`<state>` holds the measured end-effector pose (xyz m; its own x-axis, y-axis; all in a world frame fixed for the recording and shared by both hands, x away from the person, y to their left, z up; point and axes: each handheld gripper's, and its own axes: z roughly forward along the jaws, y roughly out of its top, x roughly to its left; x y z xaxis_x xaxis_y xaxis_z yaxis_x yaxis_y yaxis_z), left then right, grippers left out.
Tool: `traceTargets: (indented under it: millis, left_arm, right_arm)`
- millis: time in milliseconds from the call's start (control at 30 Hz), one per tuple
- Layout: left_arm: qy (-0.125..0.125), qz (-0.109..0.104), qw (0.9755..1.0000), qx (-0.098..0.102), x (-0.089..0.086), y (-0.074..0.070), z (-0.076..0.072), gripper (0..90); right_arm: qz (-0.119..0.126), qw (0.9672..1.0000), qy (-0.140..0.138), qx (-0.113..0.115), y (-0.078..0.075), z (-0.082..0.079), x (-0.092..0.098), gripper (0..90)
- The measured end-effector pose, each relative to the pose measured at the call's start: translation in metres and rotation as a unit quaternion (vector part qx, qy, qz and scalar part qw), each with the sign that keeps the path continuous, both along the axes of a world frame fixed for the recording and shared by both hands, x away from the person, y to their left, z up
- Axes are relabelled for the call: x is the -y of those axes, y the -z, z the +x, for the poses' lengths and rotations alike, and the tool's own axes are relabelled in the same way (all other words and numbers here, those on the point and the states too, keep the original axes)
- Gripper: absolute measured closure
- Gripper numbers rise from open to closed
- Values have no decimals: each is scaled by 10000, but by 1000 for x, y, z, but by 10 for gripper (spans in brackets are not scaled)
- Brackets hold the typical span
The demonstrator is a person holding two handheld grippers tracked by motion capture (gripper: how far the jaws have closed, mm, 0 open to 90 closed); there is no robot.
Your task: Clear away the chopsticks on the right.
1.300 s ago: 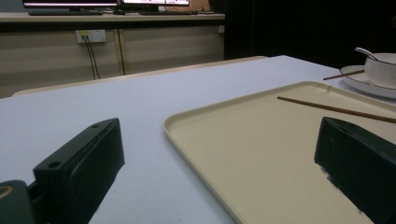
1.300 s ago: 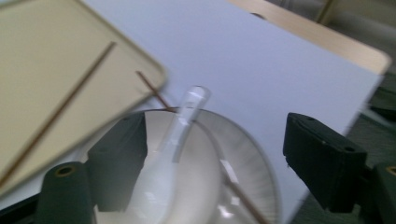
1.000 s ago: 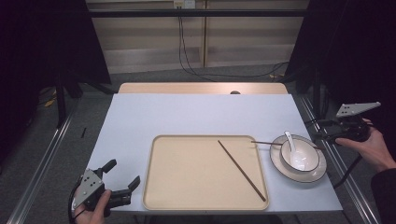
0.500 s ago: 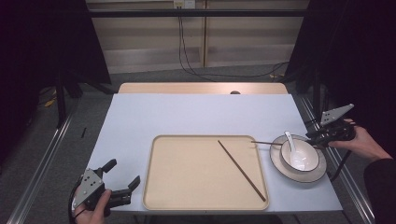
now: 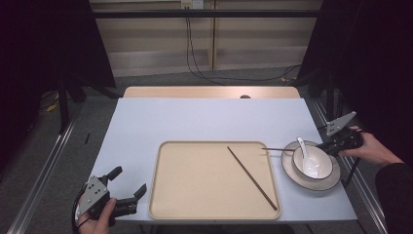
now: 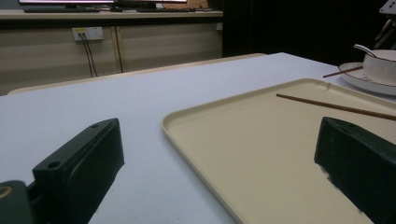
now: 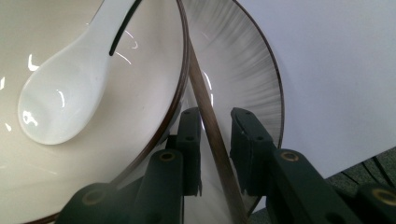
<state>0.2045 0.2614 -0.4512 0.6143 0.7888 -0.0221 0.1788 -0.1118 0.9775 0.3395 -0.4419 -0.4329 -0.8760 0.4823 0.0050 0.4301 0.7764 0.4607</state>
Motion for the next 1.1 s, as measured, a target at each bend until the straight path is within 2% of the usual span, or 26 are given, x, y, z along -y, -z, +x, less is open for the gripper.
traceTargets:
  millis: [100,167,267,367,433,600,633,733,867,967,1100]
  left_arm:
    - [-38,-24,10000,-12,1,0,0,13]
    - [6,37,10000,-2,1,0,0,13]
    - [9,37,10000,-3,1,0,0,13]
    - [-24,16,10000,-11,0,0,0,13]
    - [-4,27,10000,-1,0,0,0,13]
    - [-20,12,10000,-7,0,0,-1,13]
    - [4,-1,10000,3,0,0,0,13]
    - [-3,13,10000,-1,0,0,-1,13]
    - [-13,21,10000,0,0,0,-1,13]
    - [-7,16,10000,10,0,0,-1,13]
    - [-6,15,10000,13,0,0,-1,13]
  right_arm:
    - [-67,9999,-104,11,2,2,-3,759]
    - [-79,9999,-109,15,5,1,-4,782]
    - [-46,9998,-190,31,6,1,-3,848]
    - [2,9997,-245,-41,5,2,-3,851]
    - [-37,9998,-177,-27,4,2,-3,851]
    - [78,9999,-25,89,-1,2,1,853]
    - [122,9999,-57,57,-2,2,2,853]
    - [92,9999,62,76,-5,1,3,853]
    - [184,9996,168,123,-10,1,5,853]
    - [281,9992,193,201,-13,2,7,853]
    - [280,9988,298,286,-21,2,9,853]
